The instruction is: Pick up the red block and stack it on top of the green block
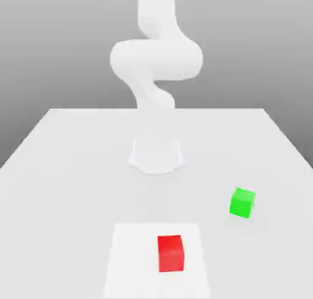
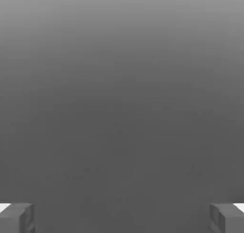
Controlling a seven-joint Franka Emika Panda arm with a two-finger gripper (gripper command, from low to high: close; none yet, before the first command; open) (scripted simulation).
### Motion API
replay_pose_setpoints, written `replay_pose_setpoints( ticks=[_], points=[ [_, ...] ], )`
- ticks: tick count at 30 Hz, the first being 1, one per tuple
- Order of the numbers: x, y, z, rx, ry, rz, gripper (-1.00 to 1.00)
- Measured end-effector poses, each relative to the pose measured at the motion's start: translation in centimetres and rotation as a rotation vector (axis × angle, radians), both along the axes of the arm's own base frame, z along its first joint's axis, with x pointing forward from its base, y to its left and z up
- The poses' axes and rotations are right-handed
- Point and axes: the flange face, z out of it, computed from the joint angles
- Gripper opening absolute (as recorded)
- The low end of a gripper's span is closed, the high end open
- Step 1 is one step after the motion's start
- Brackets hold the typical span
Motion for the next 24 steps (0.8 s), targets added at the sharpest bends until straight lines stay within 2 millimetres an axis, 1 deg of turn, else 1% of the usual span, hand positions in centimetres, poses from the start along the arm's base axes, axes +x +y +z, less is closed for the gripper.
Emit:
replay_pose_setpoints(
  ticks=[2,5,8,11,13,15,17,20,22,24],
  points=[
    [2.5,0.3,-4.2,-0.001,0.07,0.008,0.0],
    [5.3,0.7,-10.5,-0.003,0.17,0.02,0.0],
    [7.1,1.1,-17.0,-0.006,0.268,0.031,0.0],
    [8.0,1.5,-23.6,-0.01,0.367,0.042,0.0],
    [8.0,1.8,-27.9,-0.014,0.432,0.049,0.0],
    [7.6,2.0,-32.2,-0.018,0.498,0.056,0.0],
    [6.8,2.3,-36.3,-0.023,0.564,0.063,0.0],
    [4.9,2.6,-42.2,-0.032,0.662,0.075,0.0],
    [4.0,2.6,-45.4,-0.036,0.703,0.078,0.0],
    [3.8,2.6,-47.8,-0.036,0.713,0.078,0.0]
  ],
)
